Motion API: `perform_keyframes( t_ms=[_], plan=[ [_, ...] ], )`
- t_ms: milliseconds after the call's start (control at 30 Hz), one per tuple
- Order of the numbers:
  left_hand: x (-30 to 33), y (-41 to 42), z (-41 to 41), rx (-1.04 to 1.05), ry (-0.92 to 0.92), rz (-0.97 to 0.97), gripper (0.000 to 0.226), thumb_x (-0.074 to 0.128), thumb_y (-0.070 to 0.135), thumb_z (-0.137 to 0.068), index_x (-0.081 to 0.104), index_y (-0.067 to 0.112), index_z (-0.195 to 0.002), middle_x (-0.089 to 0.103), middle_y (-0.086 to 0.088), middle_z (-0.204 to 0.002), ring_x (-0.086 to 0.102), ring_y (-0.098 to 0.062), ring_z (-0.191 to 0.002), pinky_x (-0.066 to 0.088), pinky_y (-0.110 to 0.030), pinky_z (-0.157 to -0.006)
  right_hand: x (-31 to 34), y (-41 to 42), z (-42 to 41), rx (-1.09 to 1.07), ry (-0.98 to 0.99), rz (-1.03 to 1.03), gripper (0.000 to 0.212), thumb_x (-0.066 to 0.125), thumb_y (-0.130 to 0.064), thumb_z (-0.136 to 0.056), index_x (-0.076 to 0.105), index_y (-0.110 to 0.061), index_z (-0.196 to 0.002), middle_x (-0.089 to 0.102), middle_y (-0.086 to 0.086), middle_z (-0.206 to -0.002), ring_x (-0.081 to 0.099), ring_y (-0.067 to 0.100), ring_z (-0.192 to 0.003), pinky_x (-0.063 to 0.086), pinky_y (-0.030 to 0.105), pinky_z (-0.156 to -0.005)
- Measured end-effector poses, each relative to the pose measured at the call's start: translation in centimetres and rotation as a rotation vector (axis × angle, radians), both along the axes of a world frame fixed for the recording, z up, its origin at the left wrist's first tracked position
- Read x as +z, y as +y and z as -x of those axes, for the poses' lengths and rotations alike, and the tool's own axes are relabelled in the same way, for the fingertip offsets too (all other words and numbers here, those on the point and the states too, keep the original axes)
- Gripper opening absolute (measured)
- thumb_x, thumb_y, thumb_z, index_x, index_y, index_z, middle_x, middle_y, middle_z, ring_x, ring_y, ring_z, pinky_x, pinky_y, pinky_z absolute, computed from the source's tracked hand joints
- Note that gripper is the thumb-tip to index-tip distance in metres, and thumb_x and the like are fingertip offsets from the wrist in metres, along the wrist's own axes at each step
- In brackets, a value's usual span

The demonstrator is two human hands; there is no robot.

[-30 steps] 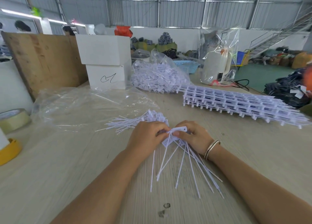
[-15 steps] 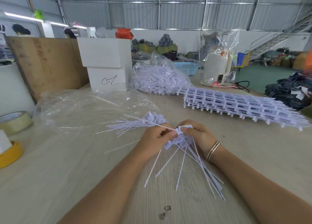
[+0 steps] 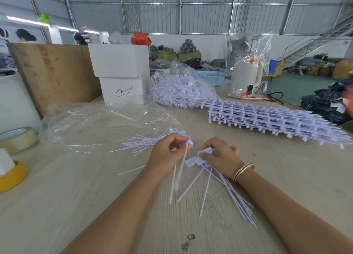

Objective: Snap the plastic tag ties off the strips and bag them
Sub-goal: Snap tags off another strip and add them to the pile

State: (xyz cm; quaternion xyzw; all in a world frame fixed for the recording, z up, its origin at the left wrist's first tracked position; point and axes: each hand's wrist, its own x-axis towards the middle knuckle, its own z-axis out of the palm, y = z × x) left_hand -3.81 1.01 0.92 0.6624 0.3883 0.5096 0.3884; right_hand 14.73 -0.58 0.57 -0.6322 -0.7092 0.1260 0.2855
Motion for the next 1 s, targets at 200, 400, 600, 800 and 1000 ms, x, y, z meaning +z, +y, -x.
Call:
perform_keyframes(
  t_ms=[200, 400, 600, 800, 1000],
  plan=[
    [-0.1, -0.5, -0.1, 0.073, 0.281, -0.229, 0.032, 0.057, -0.001, -0.074, 0.066, 0.027, -0.087, 0.059, 0.013, -0.084, 0.052, 0.000, -0.076, 0.037, -0.010, -0.065, 0.6, -0.8, 0.3, -0.042, 0.389, -0.179, 0.009, 0.053, -0.035, -0.091, 0.053, -0.042, -0.097, 0.057, -0.019, -0.100, 0.054, 0.006, -0.101, 0.030, 0.042, -0.104],
    [-0.2, -0.7, -1.2, 0.100, 0.557, -0.510, 0.032, 0.060, 0.001, -0.080, 0.062, 0.010, -0.111, 0.058, -0.003, -0.105, 0.046, -0.013, -0.099, 0.029, -0.014, -0.079, 0.7, -0.9, 0.6, 0.123, 0.258, -0.123, 0.022, 0.055, -0.040, -0.088, 0.071, -0.026, -0.084, 0.059, -0.016, -0.099, 0.053, 0.003, -0.101, 0.030, 0.045, -0.104],
    [0.0, -1.3, -1.4, -0.017, 0.465, -0.380, 0.042, 0.064, 0.019, -0.084, 0.053, 0.017, -0.125, 0.057, 0.003, -0.119, 0.050, -0.008, -0.110, 0.032, -0.006, -0.085, 0.9, -0.7, 0.0, 0.219, 0.529, -0.011, 0.010, 0.060, -0.014, -0.087, 0.069, -0.012, -0.084, 0.063, 0.002, -0.094, 0.060, 0.016, -0.089, 0.046, 0.027, -0.084],
    [0.1, -1.0, -0.2, 0.006, 0.593, -0.437, 0.038, 0.059, 0.010, -0.080, 0.054, 0.015, -0.117, 0.056, 0.002, -0.113, 0.051, -0.014, -0.105, 0.040, -0.027, -0.088, 0.9, -0.5, 0.1, 0.129, 0.677, 0.036, 0.016, 0.056, -0.010, -0.090, 0.063, -0.010, -0.076, 0.060, 0.005, -0.080, 0.057, 0.019, -0.075, 0.047, 0.029, -0.072],
    [0.1, -1.1, -1.1, 0.087, 0.676, -0.608, 0.019, 0.060, 0.007, -0.085, 0.065, 0.012, -0.102, 0.063, -0.001, -0.098, 0.056, -0.019, -0.091, 0.043, -0.034, -0.075, 0.9, -0.7, 0.0, 0.223, 0.517, 0.014, 0.015, 0.057, -0.015, -0.090, 0.063, -0.018, -0.076, 0.058, -0.002, -0.082, 0.054, 0.012, -0.078, 0.041, 0.027, -0.077]
  ],
)
